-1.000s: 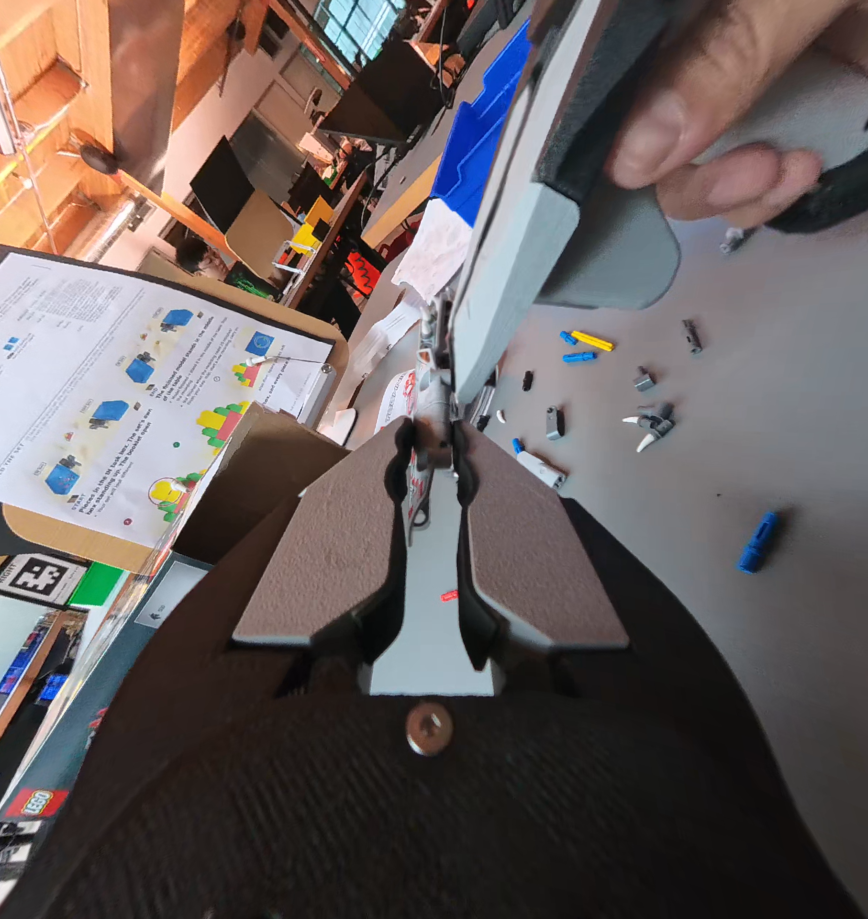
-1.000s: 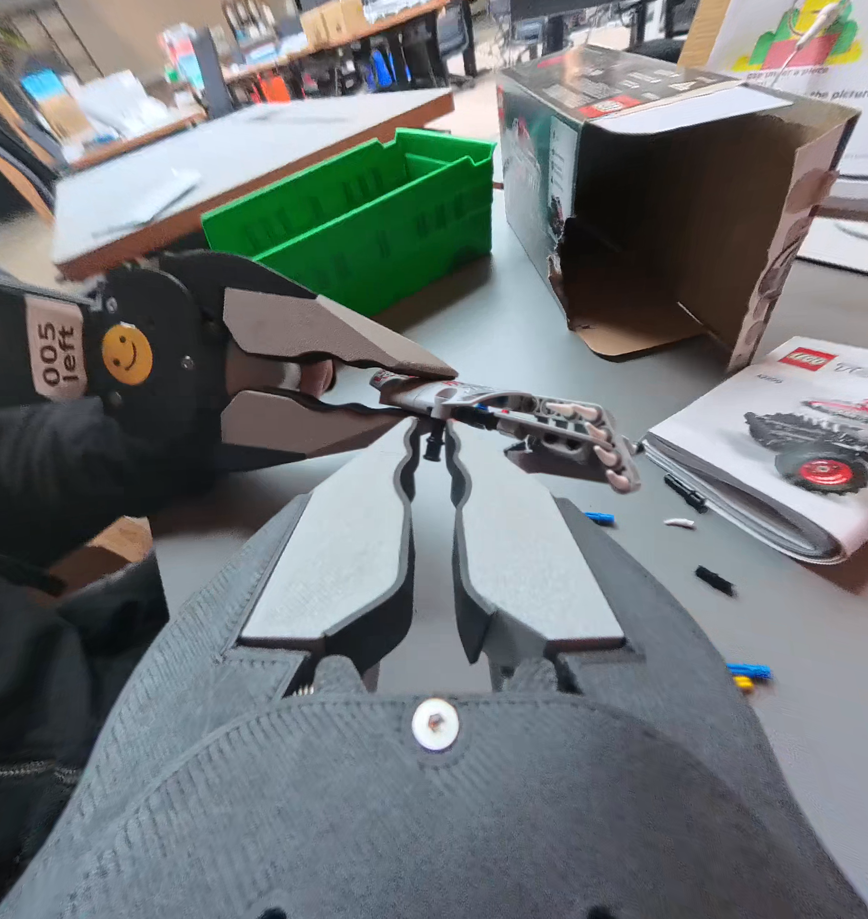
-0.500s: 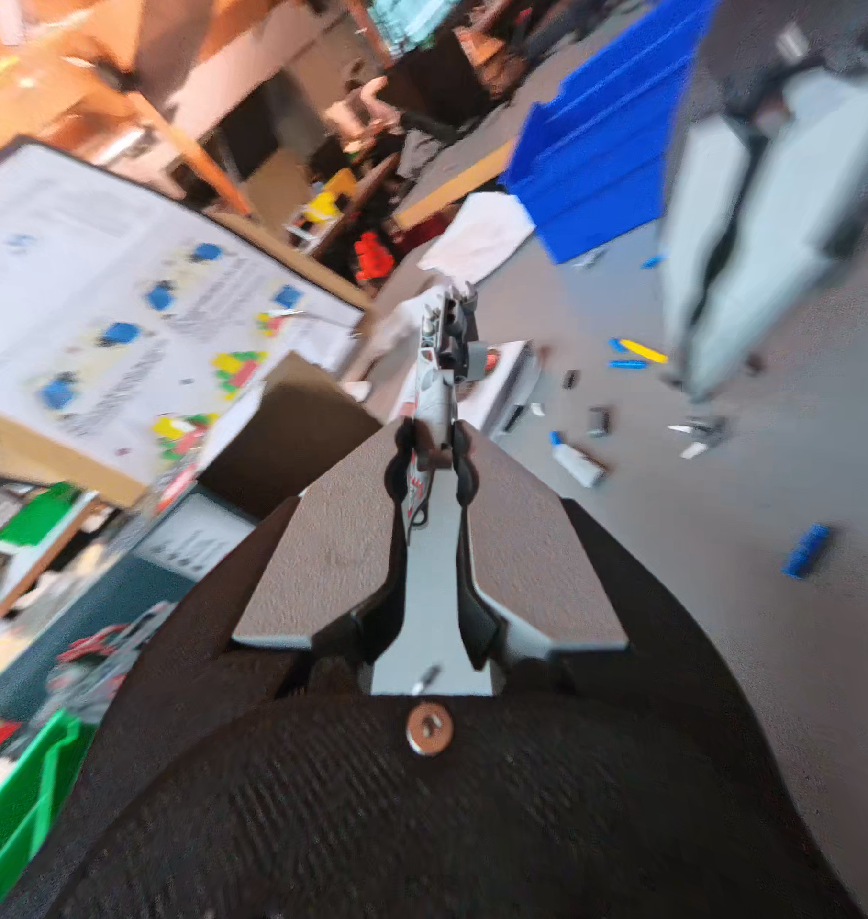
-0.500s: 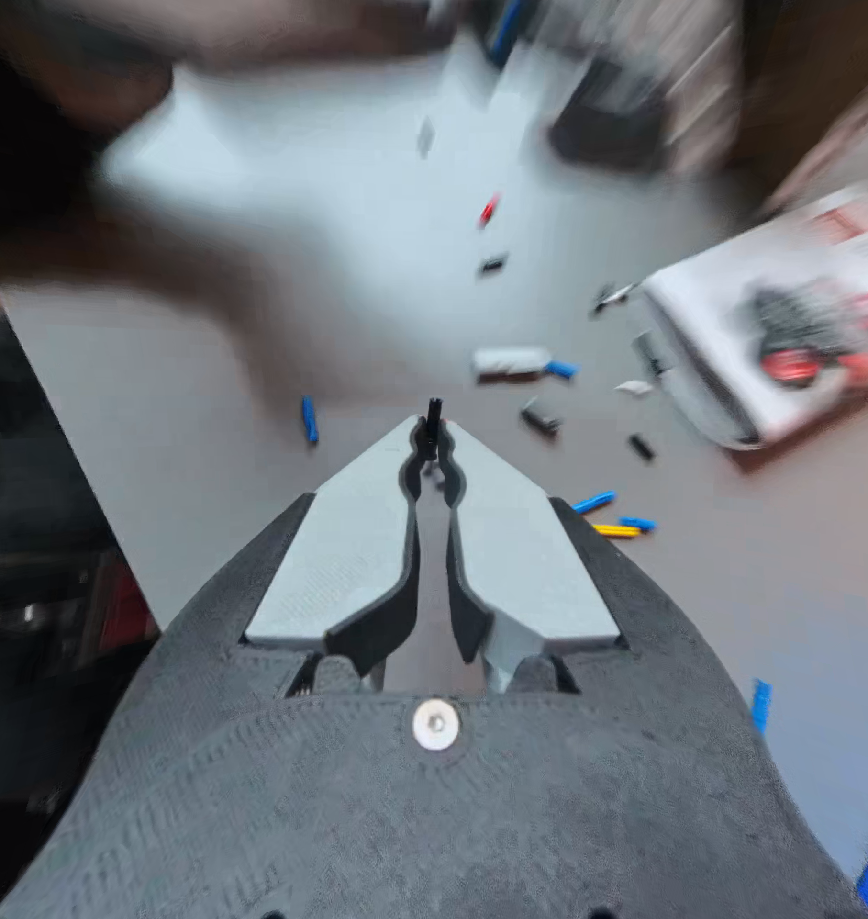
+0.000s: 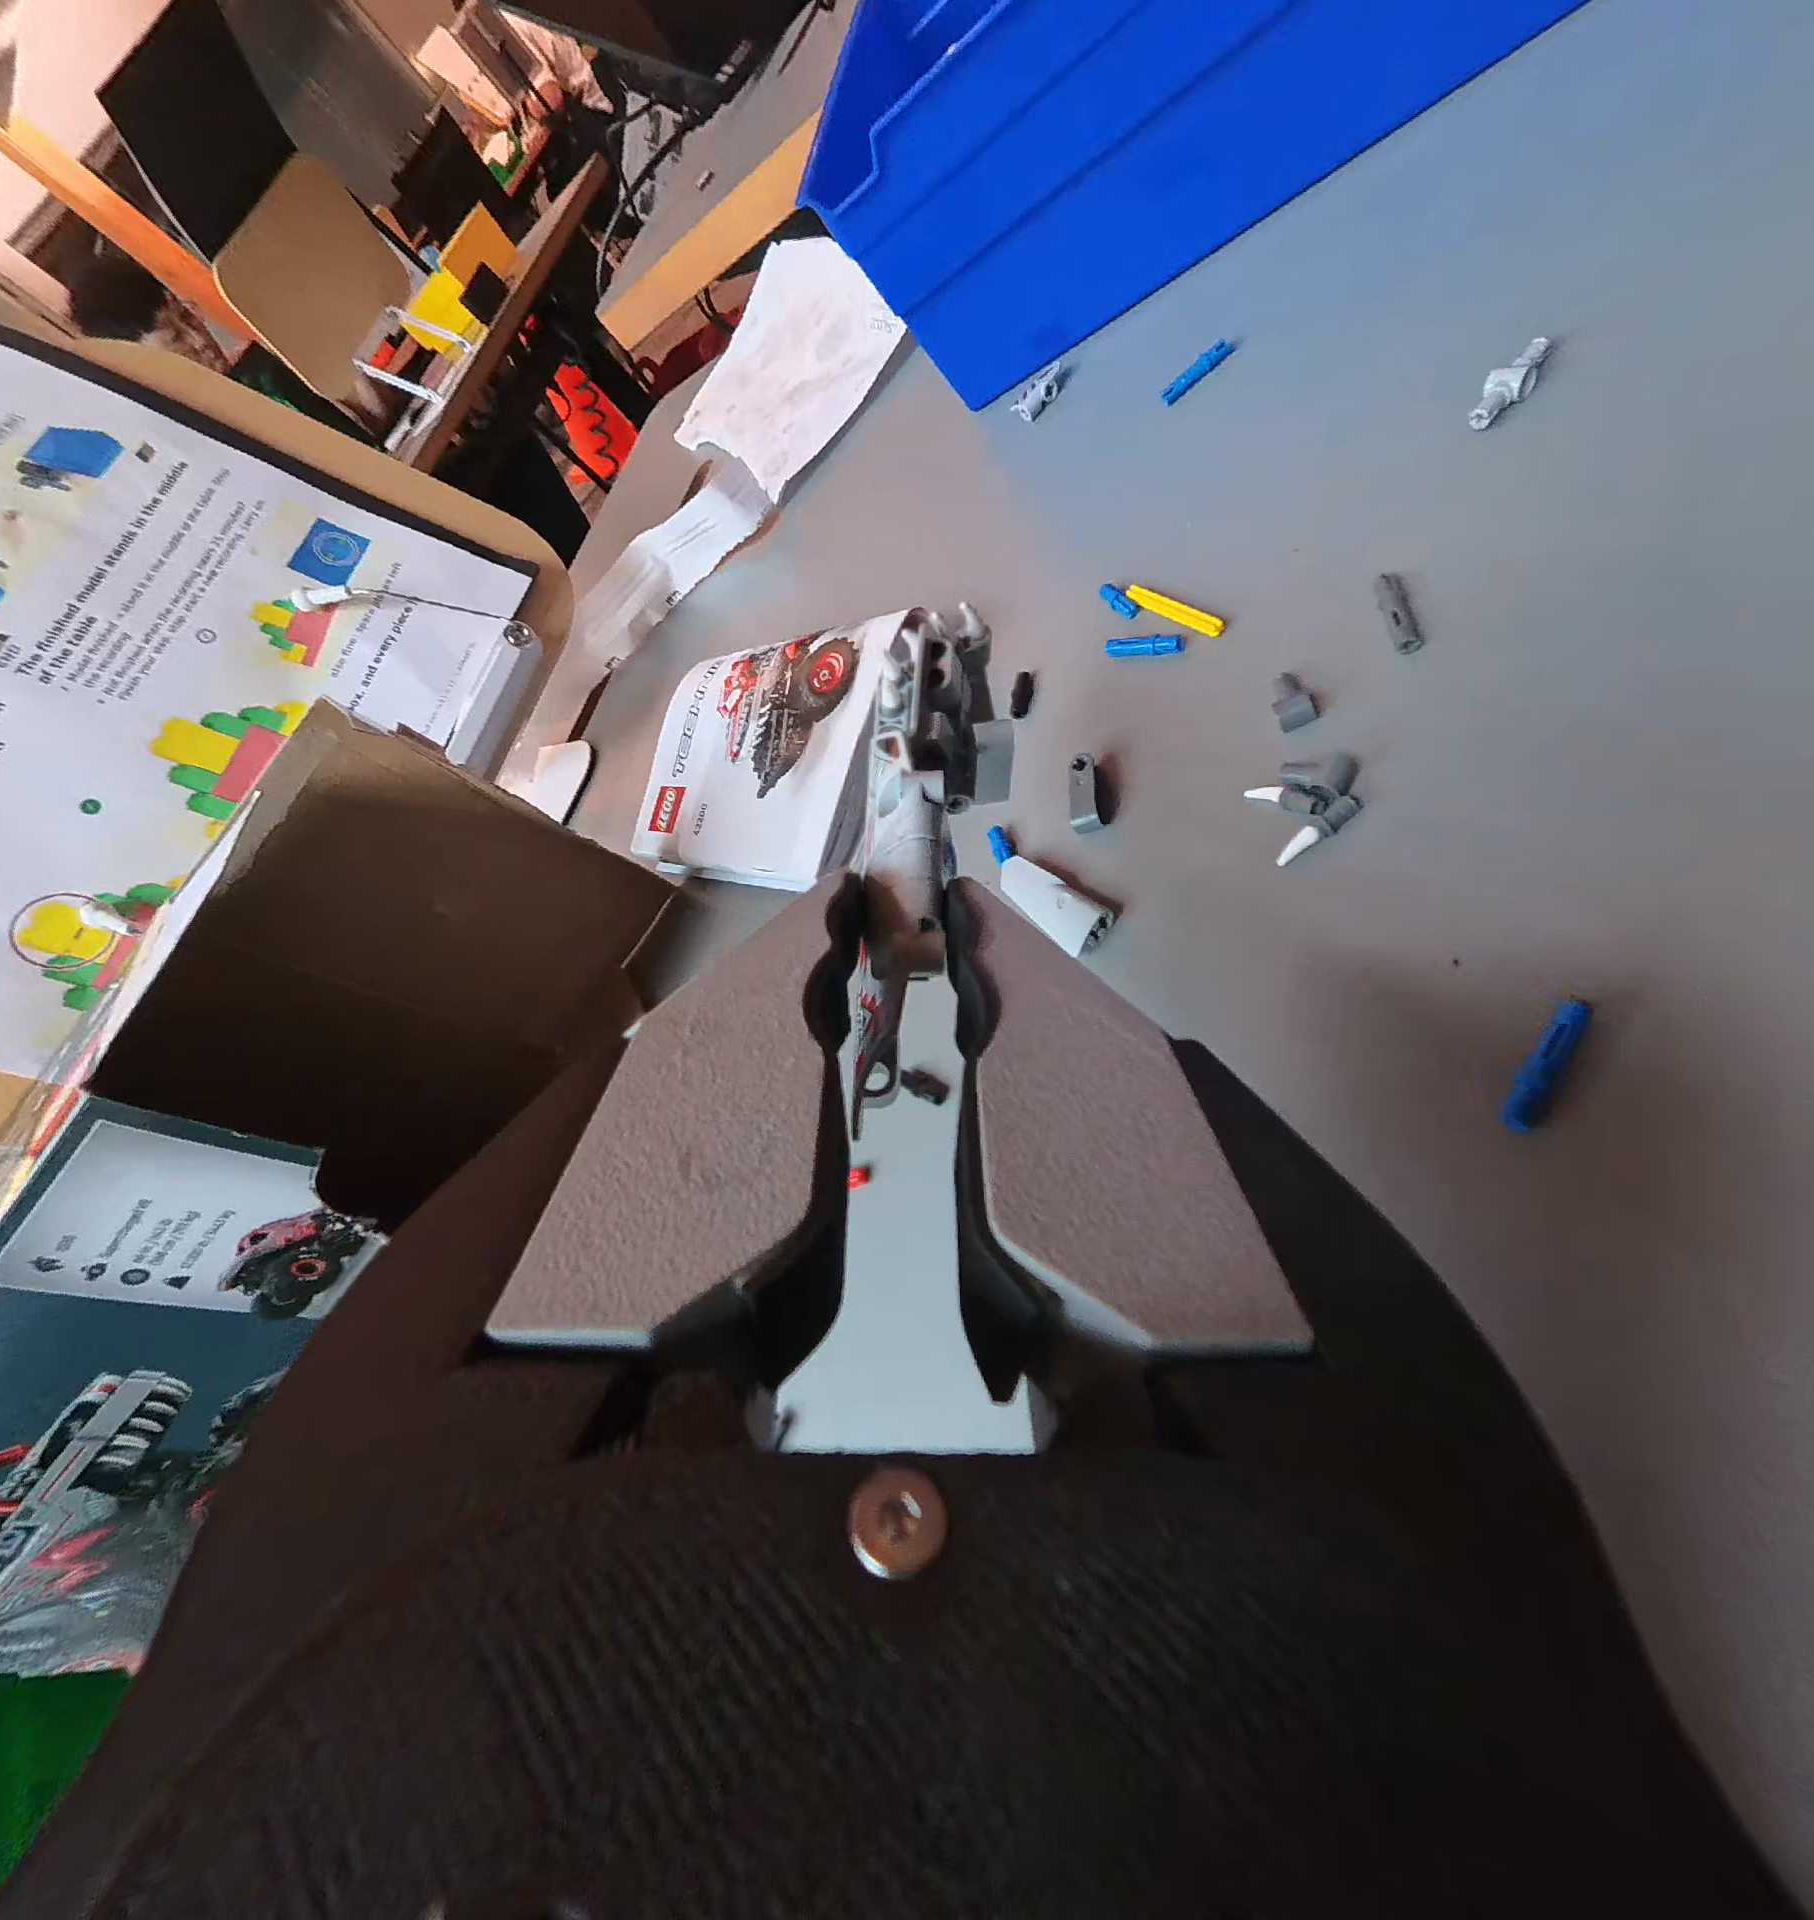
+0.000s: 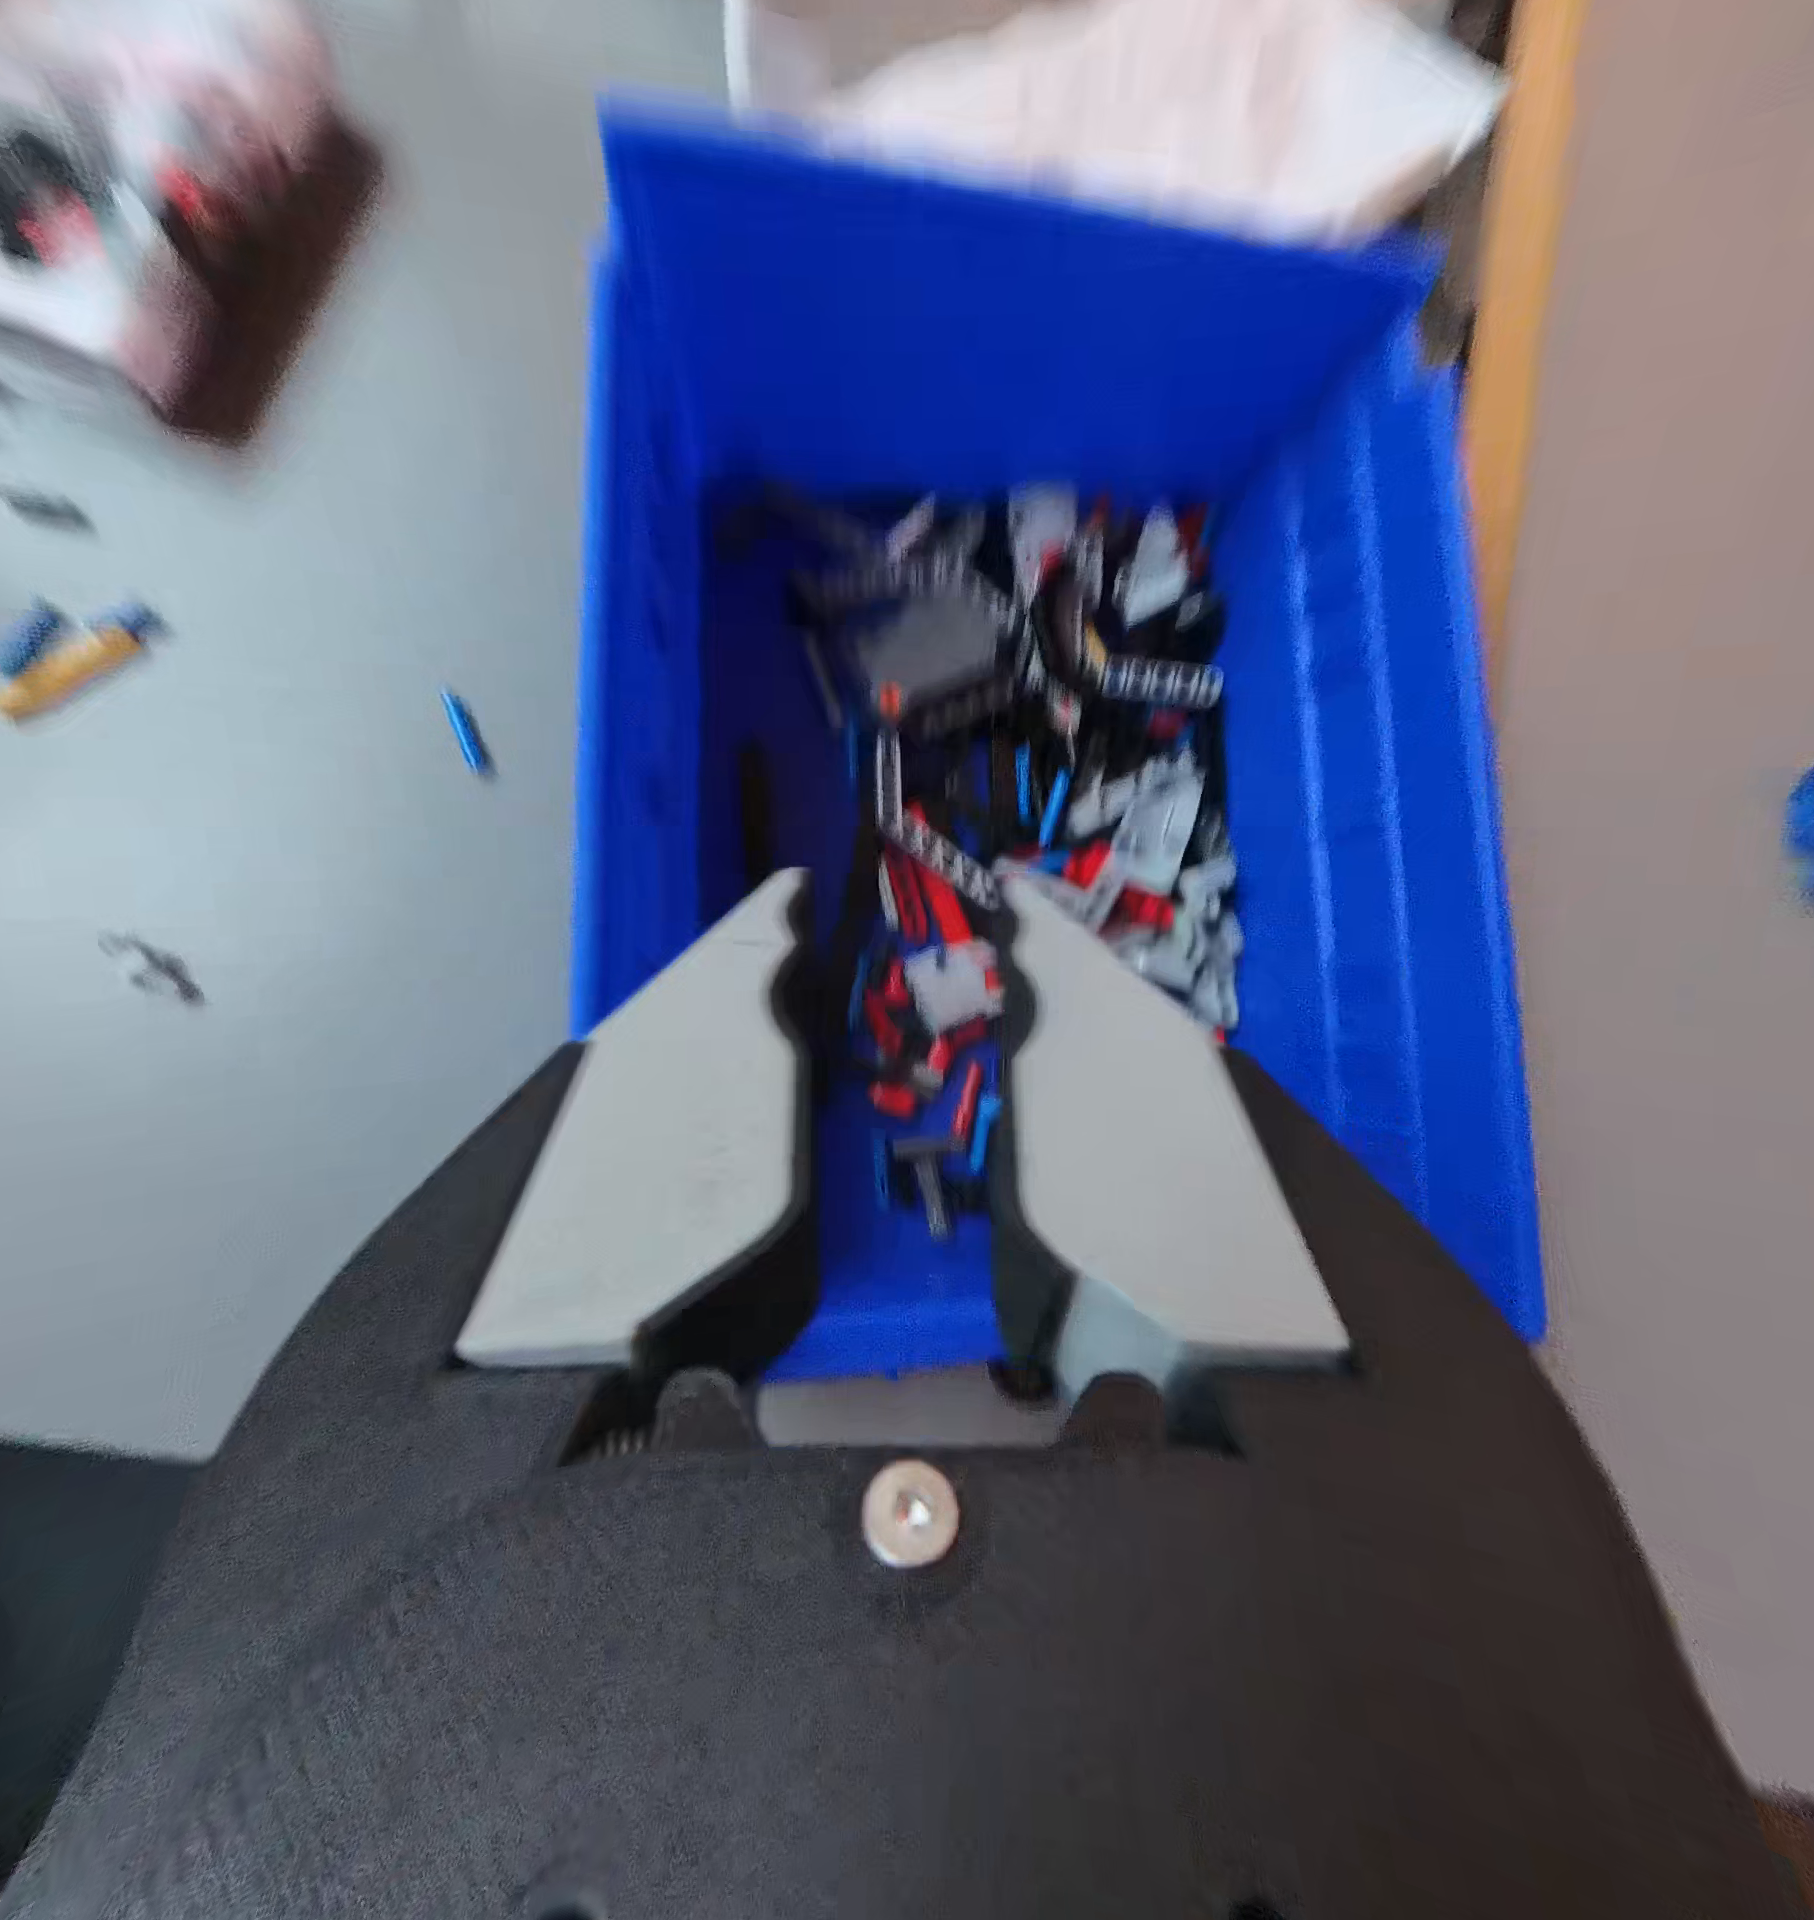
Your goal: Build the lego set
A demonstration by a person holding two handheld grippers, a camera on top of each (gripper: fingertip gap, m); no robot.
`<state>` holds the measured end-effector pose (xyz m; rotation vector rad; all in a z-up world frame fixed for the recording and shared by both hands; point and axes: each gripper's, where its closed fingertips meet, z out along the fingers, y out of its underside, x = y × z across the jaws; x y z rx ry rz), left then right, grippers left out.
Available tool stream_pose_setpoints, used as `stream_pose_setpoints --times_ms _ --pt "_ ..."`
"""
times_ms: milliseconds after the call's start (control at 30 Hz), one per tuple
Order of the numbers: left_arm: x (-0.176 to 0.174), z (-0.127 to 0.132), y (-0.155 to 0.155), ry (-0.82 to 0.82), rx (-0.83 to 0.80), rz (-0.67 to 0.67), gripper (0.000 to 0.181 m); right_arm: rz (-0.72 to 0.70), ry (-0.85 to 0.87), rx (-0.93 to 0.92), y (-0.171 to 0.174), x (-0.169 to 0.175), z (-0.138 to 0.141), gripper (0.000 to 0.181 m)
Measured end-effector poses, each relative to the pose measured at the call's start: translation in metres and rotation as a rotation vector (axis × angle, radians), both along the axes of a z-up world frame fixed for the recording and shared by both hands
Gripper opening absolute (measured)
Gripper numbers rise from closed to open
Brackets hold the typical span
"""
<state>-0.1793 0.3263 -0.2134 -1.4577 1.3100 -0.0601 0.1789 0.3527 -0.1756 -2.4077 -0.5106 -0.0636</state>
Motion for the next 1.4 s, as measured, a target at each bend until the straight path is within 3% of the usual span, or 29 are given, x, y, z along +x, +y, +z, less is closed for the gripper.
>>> stream_pose_setpoints --times_ms 33,100,200,333,433,567,667,767,933,1167,1267,1400 --pt "0.0 -0.002 0.001 0.0 -0.012 0.002 0.014 -0.026 -0.018 -0.01 -0.001 0.007 -0.003 0.011" --pt "-0.001 -0.004 0.002 -0.011 -0.035 0.003 0.014 -0.005 0.057 0.167 0.009 0.0 0.015 0.024" --pt "0.001 0.0 0.0 -0.063 -0.064 -0.012 0.013 -0.012 0.035 0.059 0.002 -0.001 0.003 0.037" --pt "0.01 0.013 -0.015 -0.169 -0.104 -0.123 0.012 0.364 0.148 0.26 -0.016 -0.111 0.034 0.047" --pt "0.01 0.014 -0.015 -0.23 -0.201 -0.133 0.011 0.578 0.158 0.207 -0.036 -0.198 0.007 0.038" --pt "-0.006 0.022 -0.005 -0.397 -0.376 -0.125 0.01 0.727 0.111 0.135 -0.044 -0.282 -0.049 0.032" --pt "-0.013 0.033 -0.005 -0.554 -0.491 -0.161 0.01 0.825 0.247 0.135 -0.051 -0.346 -0.058 0.047" --pt "-0.016 0.045 -0.006 -0.655 -0.546 -0.195 0.01 0.864 0.26 0.185 -0.041 -0.382 -0.06 0.058" --pt "-0.027 0.054 0.002 -0.781 -0.616 -0.184 0.01 0.968 0.298 0.23 -0.027 -0.403 -0.055 0.037" --pt "-0.047 0.04 0.022 -0.781 -0.688 -0.069 0.012 0.996 0.213 0.333 0.004 -0.388 -0.046 0.033" --pt "-0.051 0.038 0.021 -0.778 -0.743 -0.086 0.02 1.002 0.2 0.285 0.004 -0.378 -0.056 0.033" --pt "-0.053 0.027 0.023 -0.707 -0.742 -0.059 0.013 0.99 0.223 0.252 0.004 -0.369 -0.06 0.032"
